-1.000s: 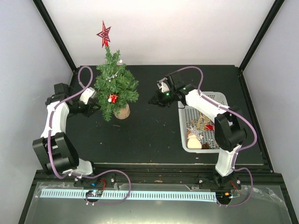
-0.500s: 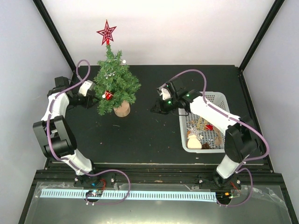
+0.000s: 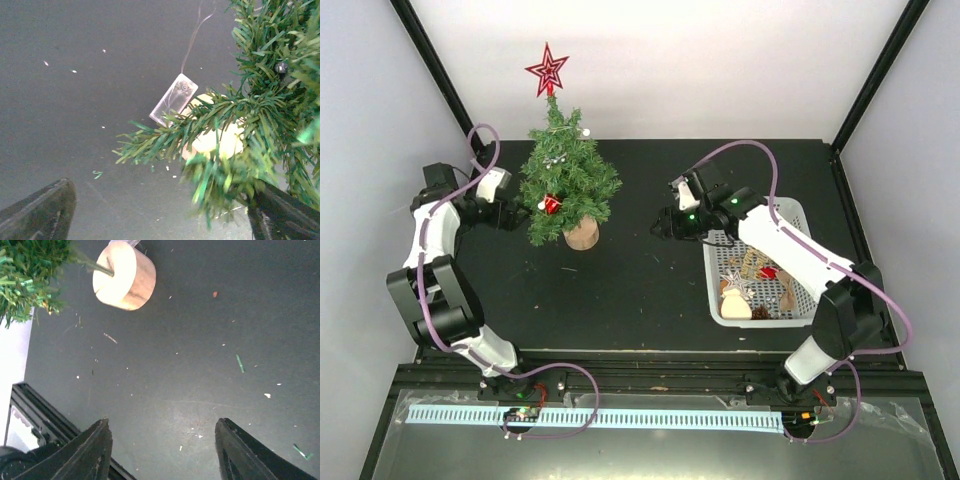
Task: Decorate the small christmas tree
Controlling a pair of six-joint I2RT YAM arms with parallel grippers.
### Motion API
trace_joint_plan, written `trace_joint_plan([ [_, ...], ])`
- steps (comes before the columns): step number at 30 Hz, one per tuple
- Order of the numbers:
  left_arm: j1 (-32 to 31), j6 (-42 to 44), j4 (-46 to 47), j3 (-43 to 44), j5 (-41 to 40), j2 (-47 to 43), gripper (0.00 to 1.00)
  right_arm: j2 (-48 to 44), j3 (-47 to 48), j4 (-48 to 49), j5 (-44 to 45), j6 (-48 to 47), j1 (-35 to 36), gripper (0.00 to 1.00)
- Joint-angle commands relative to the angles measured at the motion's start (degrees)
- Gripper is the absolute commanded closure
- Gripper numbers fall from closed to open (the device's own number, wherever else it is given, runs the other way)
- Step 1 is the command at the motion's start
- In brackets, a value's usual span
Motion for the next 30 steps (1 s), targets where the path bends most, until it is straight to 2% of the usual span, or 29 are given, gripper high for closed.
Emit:
trace_joint_plan([
  [1,2.4,0.0,-1.4,1.7,1.4,-4.1,0.03,-3.4,2.4,-4.2,6.3,-0.2,-1.1,0.40],
  [8,5.9,1.2,-6.5,0.6,3.0,-9.3,0.01,-6.2,2.3,-10.9,14.3,2.0,-5.1,0.38],
  [11,7.8,0.2,-7.8,-0.1,2.9,-11.6,0.01,-7.2,1.4,-16.3,19.5,3.3,-10.0,0.40],
  [15,8.8,0.1,-12.6,-0.1,4.6,-13.3,0.01,-7.4,-3.3,-19.3,20.8,4.1,-19.4,0.43],
  [20,8.2,-3.4,-14.2,-1.5,5.9,-16.4,0.01,-4.5,-6.7,-20.2,26.4,4.8,-27.0,0.42],
  [30,6.3,-4.9,-14.3,-5.0,9.0,-22.0,0.01,0.3,-10.9,-17.9,30.9,5.7,-32.9,0.36],
])
